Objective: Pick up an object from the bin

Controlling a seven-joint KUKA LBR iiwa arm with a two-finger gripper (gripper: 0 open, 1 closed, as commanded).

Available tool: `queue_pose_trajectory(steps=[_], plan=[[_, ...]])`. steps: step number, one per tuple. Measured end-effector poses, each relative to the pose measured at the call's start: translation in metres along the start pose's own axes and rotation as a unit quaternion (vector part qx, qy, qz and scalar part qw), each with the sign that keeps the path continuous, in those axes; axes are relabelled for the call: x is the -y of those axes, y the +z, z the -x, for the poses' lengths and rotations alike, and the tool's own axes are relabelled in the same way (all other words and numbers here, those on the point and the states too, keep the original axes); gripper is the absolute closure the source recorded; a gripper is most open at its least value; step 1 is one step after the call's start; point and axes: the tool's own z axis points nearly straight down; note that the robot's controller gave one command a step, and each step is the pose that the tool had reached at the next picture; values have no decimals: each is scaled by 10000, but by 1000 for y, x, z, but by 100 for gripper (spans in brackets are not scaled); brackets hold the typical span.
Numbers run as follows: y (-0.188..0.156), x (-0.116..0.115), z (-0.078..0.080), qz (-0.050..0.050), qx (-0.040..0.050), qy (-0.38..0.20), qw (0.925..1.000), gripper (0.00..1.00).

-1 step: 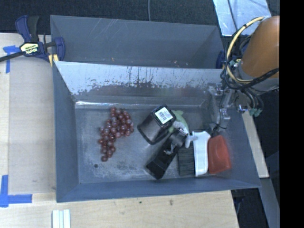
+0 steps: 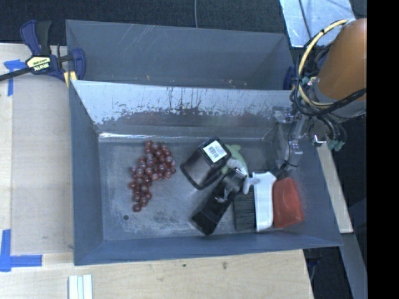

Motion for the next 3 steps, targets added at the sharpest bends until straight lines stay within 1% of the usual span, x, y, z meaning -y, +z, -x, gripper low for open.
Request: queue_pose_trajectory(steps=[1,2,3], plan=[[79,-33,-23,-1,3,-249,9997,0],[94,-46,-38,6,-27,299,9995,0],[89,-62,-57,-2,0,-321,9995,0]])
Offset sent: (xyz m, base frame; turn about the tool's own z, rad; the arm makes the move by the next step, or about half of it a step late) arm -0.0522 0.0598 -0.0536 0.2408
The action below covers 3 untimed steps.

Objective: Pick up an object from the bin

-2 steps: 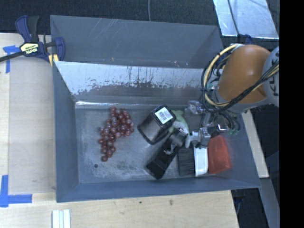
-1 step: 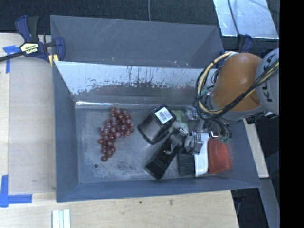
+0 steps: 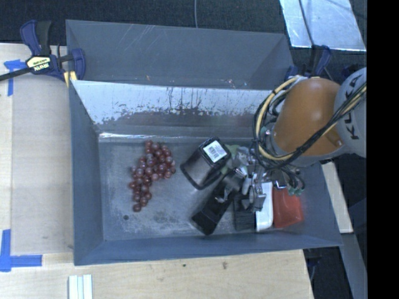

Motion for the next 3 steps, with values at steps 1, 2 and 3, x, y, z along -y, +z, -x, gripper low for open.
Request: queue_pose_trajectory(steps=[1,2,3], plan=[[40,-25,-19,2,48,-2000,9798,0],[51,-41,-30,-42,153,-3233,9462,100],[51,-41,-30,-42,153,-3231,9462,100]])
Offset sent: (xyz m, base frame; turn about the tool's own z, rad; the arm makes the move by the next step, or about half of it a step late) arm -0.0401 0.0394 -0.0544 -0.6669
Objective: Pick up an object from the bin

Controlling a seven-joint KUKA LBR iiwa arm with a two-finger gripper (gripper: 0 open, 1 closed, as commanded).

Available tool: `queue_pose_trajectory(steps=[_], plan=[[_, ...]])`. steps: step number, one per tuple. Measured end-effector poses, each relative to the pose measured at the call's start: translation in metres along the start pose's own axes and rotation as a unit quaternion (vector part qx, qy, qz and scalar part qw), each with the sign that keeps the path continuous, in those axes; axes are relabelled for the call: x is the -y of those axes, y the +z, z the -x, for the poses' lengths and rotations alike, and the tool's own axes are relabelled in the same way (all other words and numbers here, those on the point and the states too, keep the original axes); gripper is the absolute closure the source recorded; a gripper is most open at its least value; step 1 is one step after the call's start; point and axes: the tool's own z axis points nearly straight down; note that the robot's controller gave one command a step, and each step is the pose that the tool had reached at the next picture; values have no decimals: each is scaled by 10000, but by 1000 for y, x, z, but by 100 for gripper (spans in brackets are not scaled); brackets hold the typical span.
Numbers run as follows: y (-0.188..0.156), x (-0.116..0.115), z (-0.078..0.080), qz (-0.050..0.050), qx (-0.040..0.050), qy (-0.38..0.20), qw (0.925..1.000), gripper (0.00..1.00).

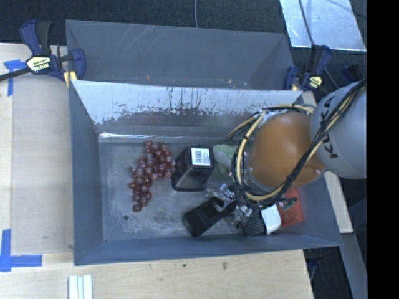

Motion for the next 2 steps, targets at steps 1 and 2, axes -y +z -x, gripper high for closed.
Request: queue_pose_trajectory(steps=[1,2], plan=[[-4,-1,-1,14,-10,0,10000,100],[-25,-2,-2,42,-46,-5,10000,100]])
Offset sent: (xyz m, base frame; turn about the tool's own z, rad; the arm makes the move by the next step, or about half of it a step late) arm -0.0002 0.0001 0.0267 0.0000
